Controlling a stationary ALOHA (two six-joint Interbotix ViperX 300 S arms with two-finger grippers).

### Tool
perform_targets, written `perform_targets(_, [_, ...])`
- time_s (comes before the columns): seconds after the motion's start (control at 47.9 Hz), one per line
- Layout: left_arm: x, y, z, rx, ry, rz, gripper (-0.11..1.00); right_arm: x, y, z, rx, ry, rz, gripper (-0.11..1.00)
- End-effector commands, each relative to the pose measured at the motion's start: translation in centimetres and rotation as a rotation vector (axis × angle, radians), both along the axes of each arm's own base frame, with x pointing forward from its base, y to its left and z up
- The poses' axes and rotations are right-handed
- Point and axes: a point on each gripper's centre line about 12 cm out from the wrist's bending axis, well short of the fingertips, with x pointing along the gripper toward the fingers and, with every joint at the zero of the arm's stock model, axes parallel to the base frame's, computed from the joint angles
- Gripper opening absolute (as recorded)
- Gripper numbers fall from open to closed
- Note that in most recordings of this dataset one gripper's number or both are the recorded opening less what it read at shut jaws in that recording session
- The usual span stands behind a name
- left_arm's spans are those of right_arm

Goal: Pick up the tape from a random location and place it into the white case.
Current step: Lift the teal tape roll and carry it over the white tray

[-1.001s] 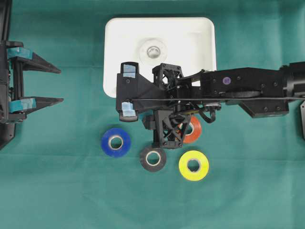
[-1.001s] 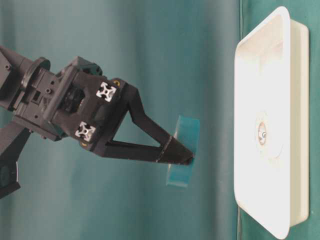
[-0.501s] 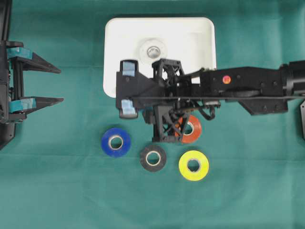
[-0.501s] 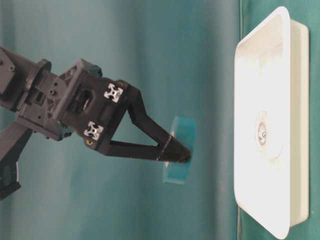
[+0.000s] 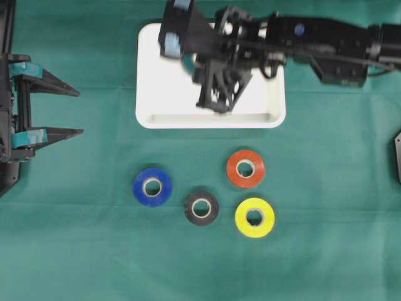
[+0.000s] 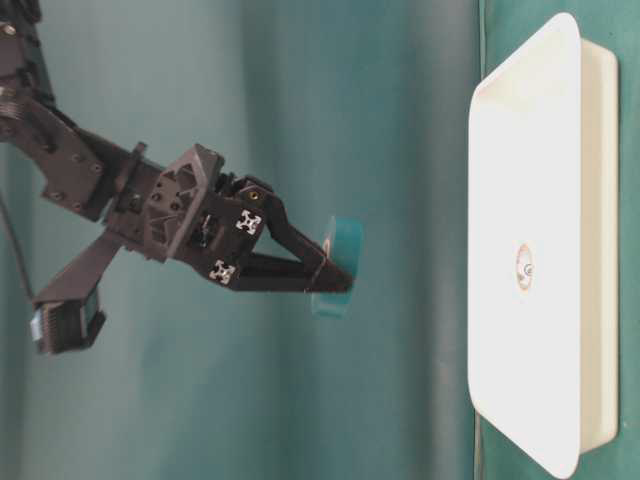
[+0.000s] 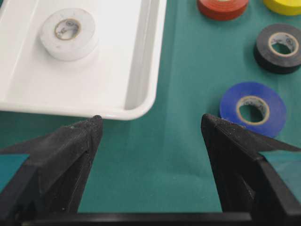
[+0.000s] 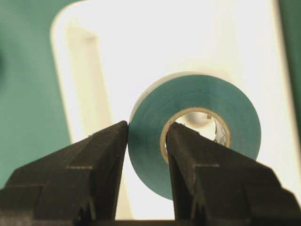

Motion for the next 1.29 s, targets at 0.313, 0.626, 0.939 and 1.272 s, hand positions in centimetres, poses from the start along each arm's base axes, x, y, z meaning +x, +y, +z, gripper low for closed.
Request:
perform_targets(0.313, [0.2,0.1,0.2,-0.001,-0.005,0.002,0.82,-1.5,-3.6,1.0,-0.016,-0.031,-0.075,0.3])
perform_targets(0.626, [0.2,0.1,0.3,-0.002,-0.007,0.003,0.82,-5.7,-3.5,-0.4,-0.004,-0.005,-0.119,0.3])
perform_targets(0.939, [0.2,0.1,0.3,0.001,-0.011,0.002,0.82,-8.0,-2.9,-1.0,0.002,-0.026,-0.132,0.3])
perform_targets(1.272, [0.2,0.2,0.3,-0.001,-0.01,0.008,0.82,-7.9,-2.9,-1.0,0.0,-0.031,-0.13,0.3])
